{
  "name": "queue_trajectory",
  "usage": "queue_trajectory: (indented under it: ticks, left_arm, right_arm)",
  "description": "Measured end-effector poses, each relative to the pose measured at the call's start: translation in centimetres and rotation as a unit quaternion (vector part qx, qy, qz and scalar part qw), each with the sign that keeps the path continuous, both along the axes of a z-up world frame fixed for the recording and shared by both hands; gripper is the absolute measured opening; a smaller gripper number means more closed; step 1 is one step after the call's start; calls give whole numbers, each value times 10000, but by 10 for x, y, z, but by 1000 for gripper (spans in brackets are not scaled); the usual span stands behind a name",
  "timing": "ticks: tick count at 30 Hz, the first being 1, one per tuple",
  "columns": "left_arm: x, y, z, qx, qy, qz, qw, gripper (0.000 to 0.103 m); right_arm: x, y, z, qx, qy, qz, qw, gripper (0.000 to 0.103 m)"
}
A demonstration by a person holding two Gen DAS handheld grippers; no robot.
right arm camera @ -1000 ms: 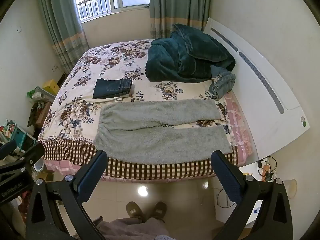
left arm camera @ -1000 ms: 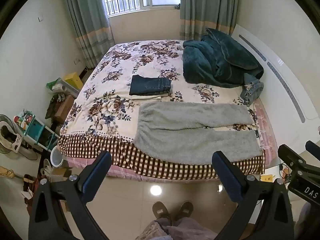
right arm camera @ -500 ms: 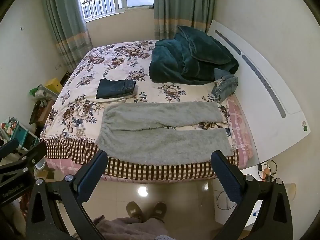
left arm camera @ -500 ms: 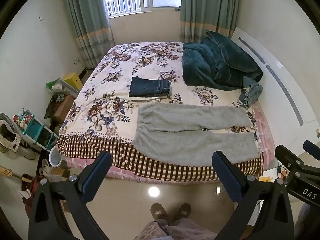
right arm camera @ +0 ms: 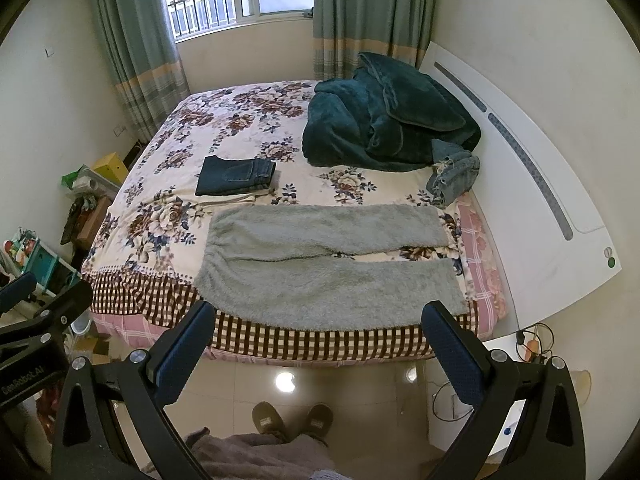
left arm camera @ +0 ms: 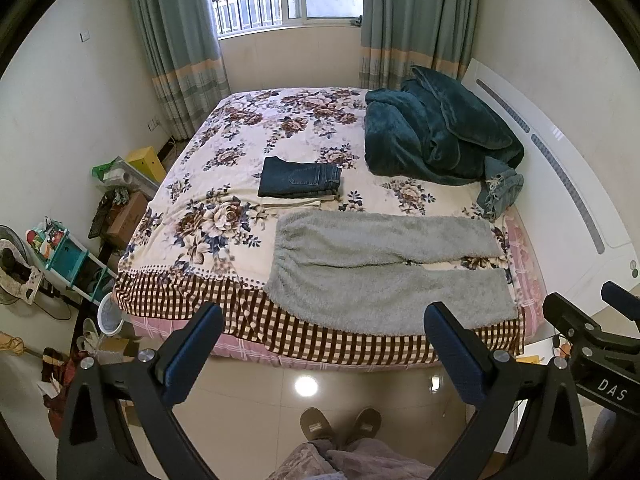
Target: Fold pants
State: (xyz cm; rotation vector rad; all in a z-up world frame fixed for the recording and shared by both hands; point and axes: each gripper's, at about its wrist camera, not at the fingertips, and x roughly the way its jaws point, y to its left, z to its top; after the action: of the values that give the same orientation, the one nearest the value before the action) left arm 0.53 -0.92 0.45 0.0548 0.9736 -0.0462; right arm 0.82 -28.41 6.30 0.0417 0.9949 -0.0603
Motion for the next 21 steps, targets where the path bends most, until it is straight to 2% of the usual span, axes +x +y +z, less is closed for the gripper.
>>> queue_trajectory:
  ticks: [12,13,18,21]
  left_arm:
    - [5,-2,7,-52,-6,-9,10000,103]
    - [10,-8,17,-53,-7,-2,10000,103]
    - [14,-15,25,-64,-9,6,10000,103]
    - [11,-12,22,-64,-19,9,10000,103]
  right_arm:
    - [0,3,3,-18,-6,6,10000,103]
    - [0,3,3,-23,-5,7,10000,103]
    - [-1,4,3,-23,-14,0,10000,103]
    - [0,4,3,-24,-8,-3,10000,103]
